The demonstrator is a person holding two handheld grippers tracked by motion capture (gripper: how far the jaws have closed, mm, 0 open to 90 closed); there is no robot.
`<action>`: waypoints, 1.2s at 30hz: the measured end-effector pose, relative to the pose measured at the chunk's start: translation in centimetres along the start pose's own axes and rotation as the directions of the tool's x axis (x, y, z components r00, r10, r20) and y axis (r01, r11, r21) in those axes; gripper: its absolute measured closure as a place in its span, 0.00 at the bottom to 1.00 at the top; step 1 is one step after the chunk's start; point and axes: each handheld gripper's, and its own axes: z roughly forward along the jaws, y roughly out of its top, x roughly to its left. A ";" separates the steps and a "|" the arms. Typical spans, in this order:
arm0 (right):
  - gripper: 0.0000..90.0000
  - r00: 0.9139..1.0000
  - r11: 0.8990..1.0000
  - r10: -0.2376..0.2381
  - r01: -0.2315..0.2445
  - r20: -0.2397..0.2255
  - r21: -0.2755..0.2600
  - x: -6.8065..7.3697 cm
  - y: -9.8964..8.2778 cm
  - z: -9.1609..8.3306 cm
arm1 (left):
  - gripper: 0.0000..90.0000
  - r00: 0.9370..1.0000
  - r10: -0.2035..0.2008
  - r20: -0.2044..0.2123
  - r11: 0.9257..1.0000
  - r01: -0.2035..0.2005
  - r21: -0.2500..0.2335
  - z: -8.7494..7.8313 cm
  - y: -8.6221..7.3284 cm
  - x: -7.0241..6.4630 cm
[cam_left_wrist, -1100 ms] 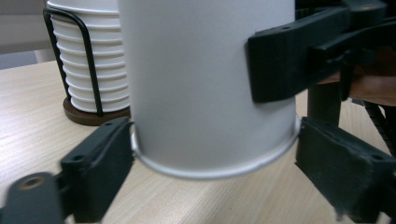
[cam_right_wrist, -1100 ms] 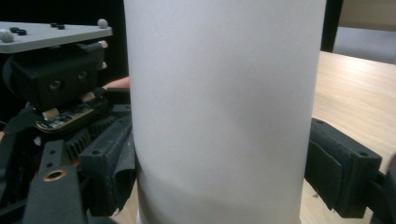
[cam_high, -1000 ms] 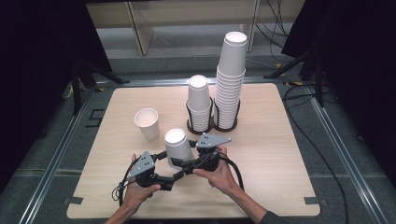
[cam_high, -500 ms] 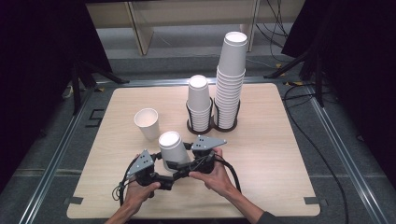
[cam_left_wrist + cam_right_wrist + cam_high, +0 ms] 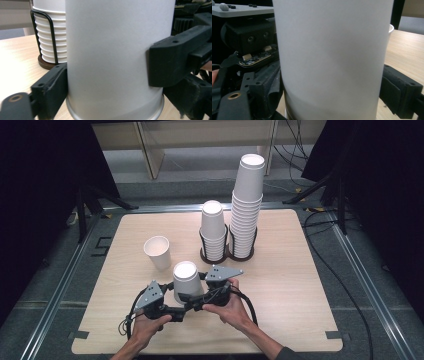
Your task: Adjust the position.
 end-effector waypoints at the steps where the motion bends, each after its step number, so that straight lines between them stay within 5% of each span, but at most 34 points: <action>1: 0.15 1.000 1.000 -0.005 0.005 0.004 0.001 0.0 0.1 0.0 | 0.14 1.000 0.007 0.013 1.000 -0.007 -0.015 0.1 0.0 0.0; 6: 0.14 1.000 0.999 -0.024 0.024 0.018 0.031 0.4 0.7 -0.3 | 0.16 0.999 0.044 0.001 0.999 -0.044 0.012 -0.1 0.1 -0.2; 12: 0.17 0.999 0.999 -0.034 0.034 0.023 -0.006 0.2 2.0 -1.2 | 0.17 0.995 0.102 -0.003 0.994 -0.101 0.042 0.1 0.0 -0.4; 15: 0.17 1.000 1.000 0.000 0.000 0.014 -0.014 0.1 2.5 -1.7 | 0.17 0.993 0.118 -0.002 0.992 -0.118 0.053 0.2 0.0 -0.6; 16: 0.17 1.000 0.999 -0.027 0.027 0.015 -0.024 -0.1 2.6 -1.8 | 0.17 0.992 0.130 0.000 0.990 -0.130 0.058 0.2 0.0 -0.6; 23: 0.24 1.000 1.000 -0.006 0.006 0.006 -0.003 -0.2 2.9 -2.0 | 0.18 0.989 0.146 0.005 0.987 -0.146 0.070 0.3 0.0 -0.8; 30: 0.26 1.000 1.000 0.000 0.000 -0.004 0.015 -0.1 3.2 -2.1 | 0.11 0.989 0.149 0.020 0.988 -0.149 0.033 0.4 0.0 -0.7; 36: 0.27 0.998 0.998 0.057 -0.057 -0.015 -0.011 -0.5 3.4 -2.6 | 0.07 0.988 0.152 0.010 0.988 -0.152 -0.007 0.0 0.1 -0.7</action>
